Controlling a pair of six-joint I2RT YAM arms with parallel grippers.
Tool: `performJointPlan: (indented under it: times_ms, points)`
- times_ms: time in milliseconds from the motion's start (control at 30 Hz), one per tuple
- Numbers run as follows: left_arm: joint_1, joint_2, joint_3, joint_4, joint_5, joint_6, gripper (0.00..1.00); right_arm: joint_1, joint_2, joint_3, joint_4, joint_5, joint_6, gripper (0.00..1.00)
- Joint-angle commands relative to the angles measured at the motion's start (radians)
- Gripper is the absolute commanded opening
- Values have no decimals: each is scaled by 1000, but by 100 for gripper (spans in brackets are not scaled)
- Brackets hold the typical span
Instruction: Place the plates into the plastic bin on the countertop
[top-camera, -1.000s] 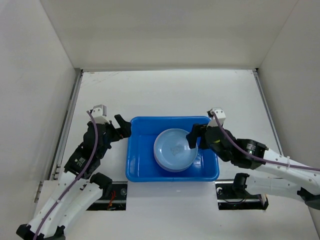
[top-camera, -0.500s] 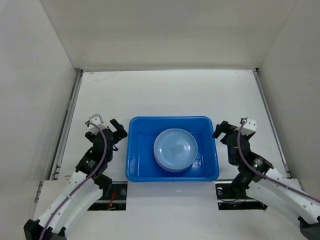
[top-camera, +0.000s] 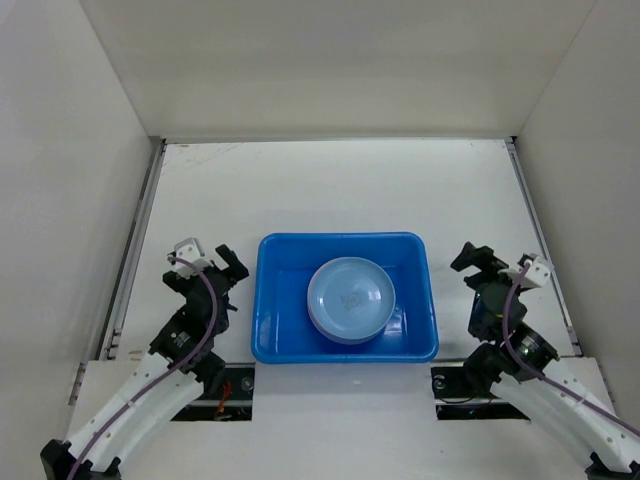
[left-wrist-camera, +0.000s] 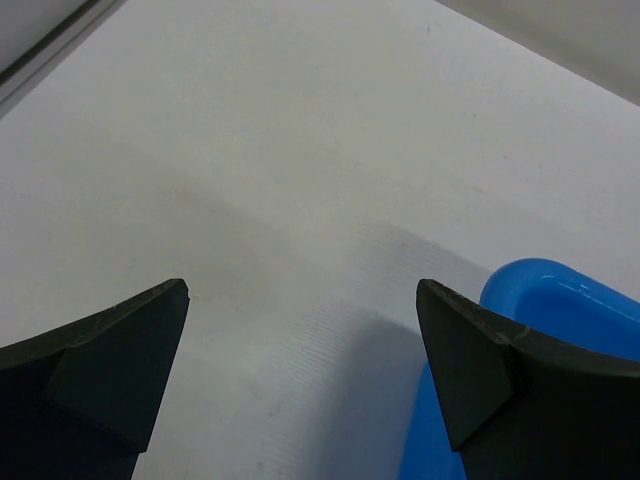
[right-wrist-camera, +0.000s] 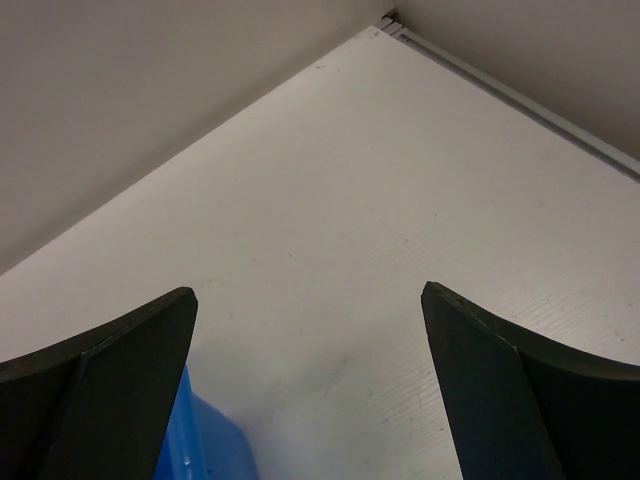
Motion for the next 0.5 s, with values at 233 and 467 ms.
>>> performJointPlan:
  times_ms: [233, 467]
  points:
    - [-194, -39, 57, -42, -298, 103, 100, 3, 27, 0, 73, 28, -26, 100]
    - [-194, -65, 37, -10, -283, 120, 100, 3, 7, -5, 75, 23, -26, 100]
